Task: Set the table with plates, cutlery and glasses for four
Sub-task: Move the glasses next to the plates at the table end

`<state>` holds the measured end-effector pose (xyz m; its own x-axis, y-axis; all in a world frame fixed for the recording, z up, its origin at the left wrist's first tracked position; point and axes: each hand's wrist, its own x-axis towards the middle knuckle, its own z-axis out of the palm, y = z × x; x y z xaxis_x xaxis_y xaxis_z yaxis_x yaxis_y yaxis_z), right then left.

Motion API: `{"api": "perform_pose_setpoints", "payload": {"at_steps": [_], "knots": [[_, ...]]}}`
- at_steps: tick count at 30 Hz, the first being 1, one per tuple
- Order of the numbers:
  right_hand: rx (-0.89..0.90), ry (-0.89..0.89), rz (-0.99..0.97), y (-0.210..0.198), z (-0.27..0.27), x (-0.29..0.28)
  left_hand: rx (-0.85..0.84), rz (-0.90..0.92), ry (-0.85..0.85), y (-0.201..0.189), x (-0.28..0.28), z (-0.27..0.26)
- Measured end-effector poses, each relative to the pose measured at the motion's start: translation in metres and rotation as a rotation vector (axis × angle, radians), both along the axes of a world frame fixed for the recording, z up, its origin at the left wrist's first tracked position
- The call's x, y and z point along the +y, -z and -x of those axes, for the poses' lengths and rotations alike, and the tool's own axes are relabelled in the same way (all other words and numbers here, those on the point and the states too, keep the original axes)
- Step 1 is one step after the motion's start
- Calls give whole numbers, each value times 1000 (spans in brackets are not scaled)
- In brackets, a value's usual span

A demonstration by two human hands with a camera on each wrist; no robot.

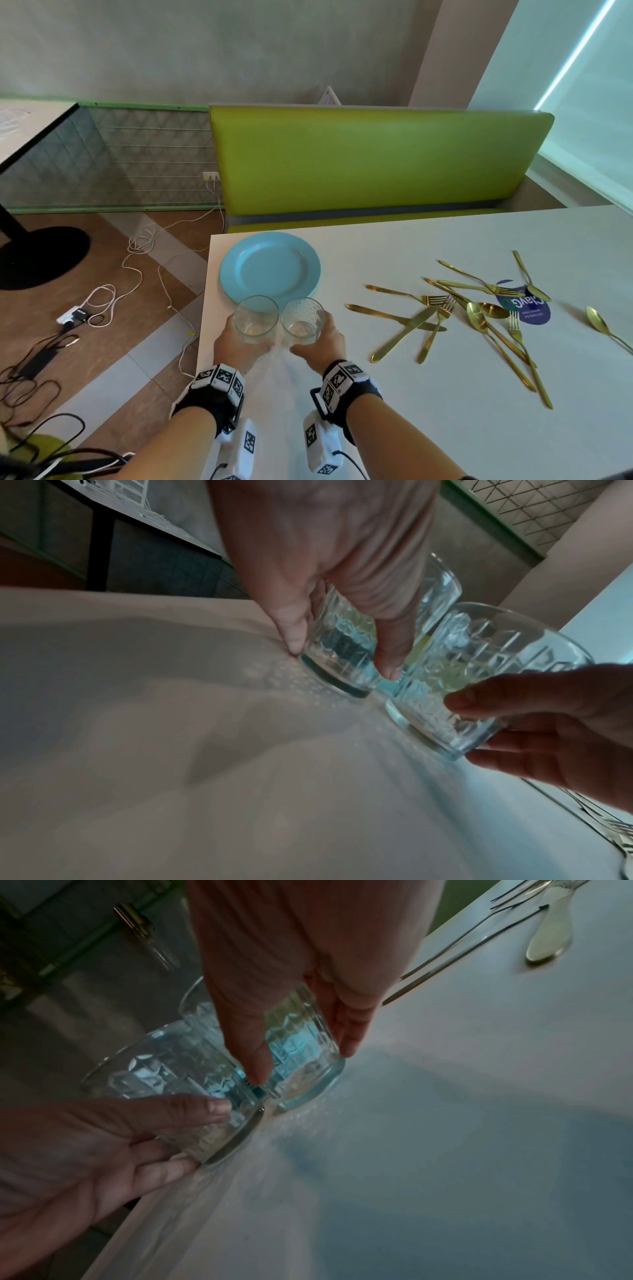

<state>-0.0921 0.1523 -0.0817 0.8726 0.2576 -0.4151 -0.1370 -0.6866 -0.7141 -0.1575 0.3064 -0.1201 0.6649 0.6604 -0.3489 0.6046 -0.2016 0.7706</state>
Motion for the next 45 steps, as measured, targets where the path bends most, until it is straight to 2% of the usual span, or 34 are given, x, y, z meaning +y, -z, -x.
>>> {"api": "perform_pose_setpoints", "payload": {"at_steps": [6, 10, 13, 16, 21, 25, 28, 31, 33, 38, 45], "knots": [[42, -26, -11, 0, -5, 7, -7, 40, -3, -1, 4, -6], [48, -55, 46, 3, -8, 6, -70, 69, 10, 5, 3, -8], [48, -58, 78, 0, -8, -1, -134, 8, -28, -13, -8, -1], [44, -49, 123, -5, -11, -16, -259, -152, -61, -30, -20, 3], [30, 1, 188, -20, -28, -64, -421, -285, -86, -74, -56, -12], [-24, 121, 197, -38, -50, -128, -427, -484, -56, -101, -86, -49], [-33, 235, 198, -47, -68, -183, -391, -507, -17, -123, -121, -79], [-39, 342, 181, -52, -84, -236, -436, -502, 125, -138, -159, -110], [-46, 451, 162, -52, -103, -289, -497, -460, 256, -146, -206, -140], [-23, 714, 104, -47, -145, -421, -495, -252, 482, -154, -322, -210], [1, 910, 235, -49, -175, -588, -297, -98, 835, -136, -497, -291]]}}
